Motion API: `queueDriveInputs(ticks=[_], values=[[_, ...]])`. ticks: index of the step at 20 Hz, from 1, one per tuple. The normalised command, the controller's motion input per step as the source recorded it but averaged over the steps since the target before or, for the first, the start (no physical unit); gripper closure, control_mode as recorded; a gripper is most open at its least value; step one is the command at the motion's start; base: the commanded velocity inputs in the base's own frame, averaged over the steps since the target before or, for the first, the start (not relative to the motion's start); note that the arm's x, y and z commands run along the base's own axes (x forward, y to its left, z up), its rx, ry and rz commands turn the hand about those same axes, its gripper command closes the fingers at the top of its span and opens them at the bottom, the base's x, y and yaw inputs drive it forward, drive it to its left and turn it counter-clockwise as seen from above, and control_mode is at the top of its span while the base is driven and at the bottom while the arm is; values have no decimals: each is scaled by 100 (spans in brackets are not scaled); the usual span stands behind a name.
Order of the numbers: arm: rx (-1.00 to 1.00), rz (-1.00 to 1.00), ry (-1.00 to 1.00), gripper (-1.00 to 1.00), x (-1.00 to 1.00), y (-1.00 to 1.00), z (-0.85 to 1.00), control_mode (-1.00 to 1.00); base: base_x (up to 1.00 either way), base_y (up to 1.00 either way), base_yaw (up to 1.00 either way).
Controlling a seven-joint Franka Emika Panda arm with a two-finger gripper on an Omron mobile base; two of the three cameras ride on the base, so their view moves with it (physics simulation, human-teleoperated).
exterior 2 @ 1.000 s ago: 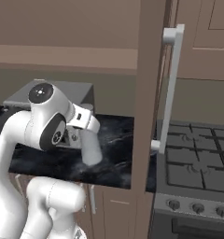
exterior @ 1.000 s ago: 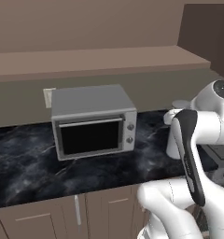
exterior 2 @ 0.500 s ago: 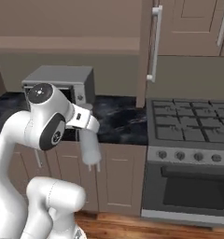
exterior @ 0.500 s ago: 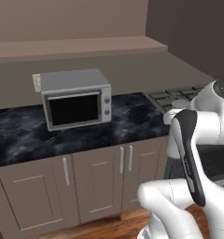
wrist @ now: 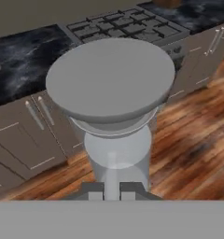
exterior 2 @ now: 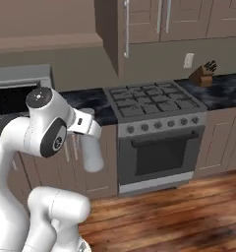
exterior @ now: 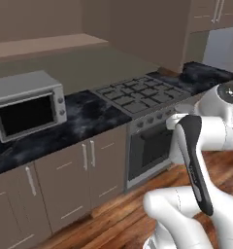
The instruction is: There is a tray on the dining counter. Grab the cup, mug, and pitcher and place them on the tray. The pitcher may be placed next to the tray if it cannot fit the tray.
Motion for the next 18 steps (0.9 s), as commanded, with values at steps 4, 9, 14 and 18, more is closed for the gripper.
queueDriveInputs(ticks=[4, 9, 14, 18], values=[[0, 0, 0, 100, 0, 0, 0, 100, -50, 20, -82], [0, 0, 0, 100, 0, 0, 0, 100, -50, 17, -85], [0, 0, 0, 100, 0, 0, 0, 100, -32, 14, -87], [0, 0, 0, 100, 0, 0, 0, 100, 0, 3, -74]])
